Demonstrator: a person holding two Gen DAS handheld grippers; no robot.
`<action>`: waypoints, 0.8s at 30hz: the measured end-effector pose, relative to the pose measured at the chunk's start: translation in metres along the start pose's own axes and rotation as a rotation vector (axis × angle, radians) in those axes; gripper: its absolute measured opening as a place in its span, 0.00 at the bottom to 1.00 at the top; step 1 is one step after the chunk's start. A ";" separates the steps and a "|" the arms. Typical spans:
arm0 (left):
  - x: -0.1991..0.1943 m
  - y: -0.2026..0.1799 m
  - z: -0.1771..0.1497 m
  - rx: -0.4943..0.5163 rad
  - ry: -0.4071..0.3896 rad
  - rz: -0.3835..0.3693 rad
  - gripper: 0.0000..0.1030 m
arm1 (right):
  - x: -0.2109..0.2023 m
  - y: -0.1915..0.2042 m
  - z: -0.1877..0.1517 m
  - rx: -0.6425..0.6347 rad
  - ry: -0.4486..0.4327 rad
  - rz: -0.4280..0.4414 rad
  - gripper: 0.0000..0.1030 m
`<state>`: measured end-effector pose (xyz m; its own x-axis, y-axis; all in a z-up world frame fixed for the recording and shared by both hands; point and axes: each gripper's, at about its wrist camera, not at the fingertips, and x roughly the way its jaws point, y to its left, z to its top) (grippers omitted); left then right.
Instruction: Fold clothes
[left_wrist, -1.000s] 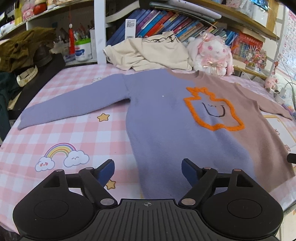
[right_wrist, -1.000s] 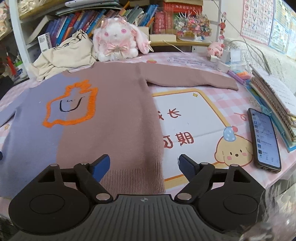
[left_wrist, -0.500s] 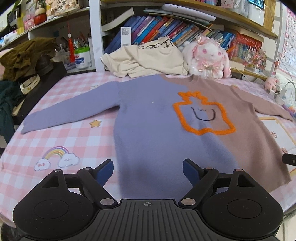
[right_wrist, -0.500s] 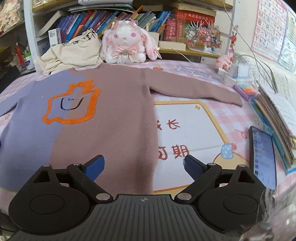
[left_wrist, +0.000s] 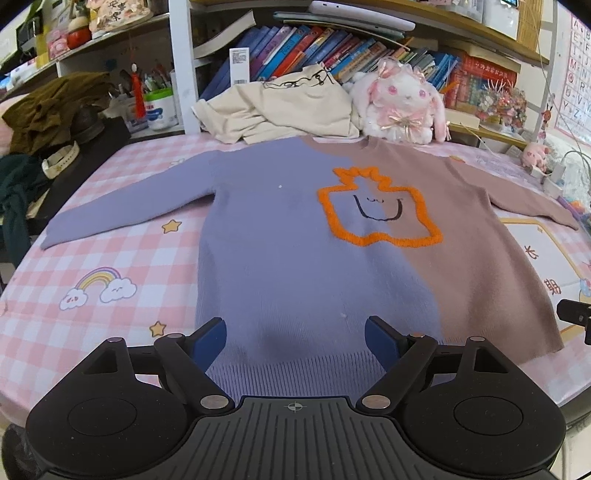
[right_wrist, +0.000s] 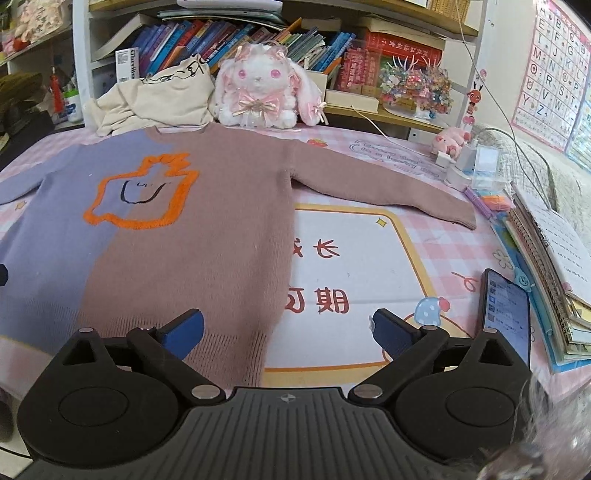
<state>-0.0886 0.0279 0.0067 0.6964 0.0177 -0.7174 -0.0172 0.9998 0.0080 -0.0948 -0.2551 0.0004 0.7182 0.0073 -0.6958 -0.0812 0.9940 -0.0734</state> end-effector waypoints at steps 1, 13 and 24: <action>-0.001 -0.001 -0.001 0.003 0.001 0.005 0.82 | 0.000 -0.001 -0.001 0.001 0.002 0.002 0.97; 0.000 -0.019 -0.008 0.074 0.037 -0.003 0.82 | 0.000 -0.002 -0.013 -0.005 0.029 0.009 0.99; 0.018 0.003 -0.003 0.143 0.039 -0.109 0.82 | -0.001 0.025 -0.016 0.044 0.063 -0.065 0.99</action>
<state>-0.0781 0.0312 -0.0082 0.6603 -0.0885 -0.7458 0.1613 0.9866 0.0257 -0.1080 -0.2319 -0.0122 0.6759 -0.0633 -0.7342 -0.0037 0.9960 -0.0894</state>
